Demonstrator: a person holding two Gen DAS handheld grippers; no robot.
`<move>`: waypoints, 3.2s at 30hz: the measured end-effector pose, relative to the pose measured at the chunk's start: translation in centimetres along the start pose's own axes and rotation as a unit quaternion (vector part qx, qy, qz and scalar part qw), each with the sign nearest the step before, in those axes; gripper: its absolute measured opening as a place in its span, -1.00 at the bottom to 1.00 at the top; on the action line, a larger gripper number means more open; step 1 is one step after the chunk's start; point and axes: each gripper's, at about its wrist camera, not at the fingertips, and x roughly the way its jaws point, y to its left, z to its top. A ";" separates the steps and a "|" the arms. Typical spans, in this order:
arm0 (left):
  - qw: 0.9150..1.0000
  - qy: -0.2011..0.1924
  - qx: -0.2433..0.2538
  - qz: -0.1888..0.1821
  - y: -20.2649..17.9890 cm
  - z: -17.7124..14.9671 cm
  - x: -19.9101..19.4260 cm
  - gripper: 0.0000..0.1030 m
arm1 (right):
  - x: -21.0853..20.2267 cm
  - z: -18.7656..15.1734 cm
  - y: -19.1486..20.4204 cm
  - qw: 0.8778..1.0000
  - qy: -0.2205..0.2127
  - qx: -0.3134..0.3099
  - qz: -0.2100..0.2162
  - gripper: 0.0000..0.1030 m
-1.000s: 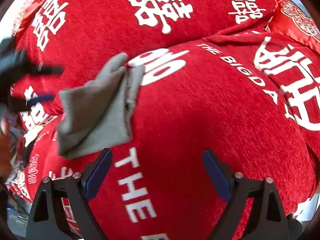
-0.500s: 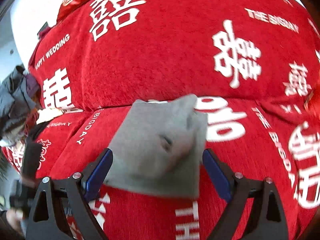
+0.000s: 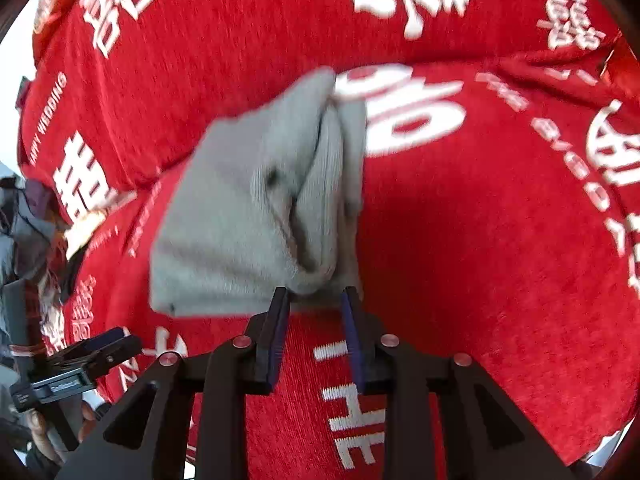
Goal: Fold small clothes
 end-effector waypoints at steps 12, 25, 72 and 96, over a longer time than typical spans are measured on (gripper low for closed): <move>0.999 -0.029 0.020 0.028 -4.2 5.2 3.9 0.79 | 3.9 8.3 5.8 0.988 0.021 -0.057 0.140 0.38; 0.999 -0.031 0.009 -0.025 -2.6 7.4 3.5 0.79 | 2.0 11.4 2.2 0.992 -0.026 -0.063 0.106 0.43; 0.997 -0.050 0.038 0.053 -1.0 1.5 4.7 0.99 | 3.2 1.9 0.2 0.988 0.044 -0.107 0.098 -0.22; 0.998 -0.036 0.047 0.017 0.8 -0.3 2.0 0.99 | 1.3 1.6 -1.7 0.991 0.039 -0.109 0.065 -0.78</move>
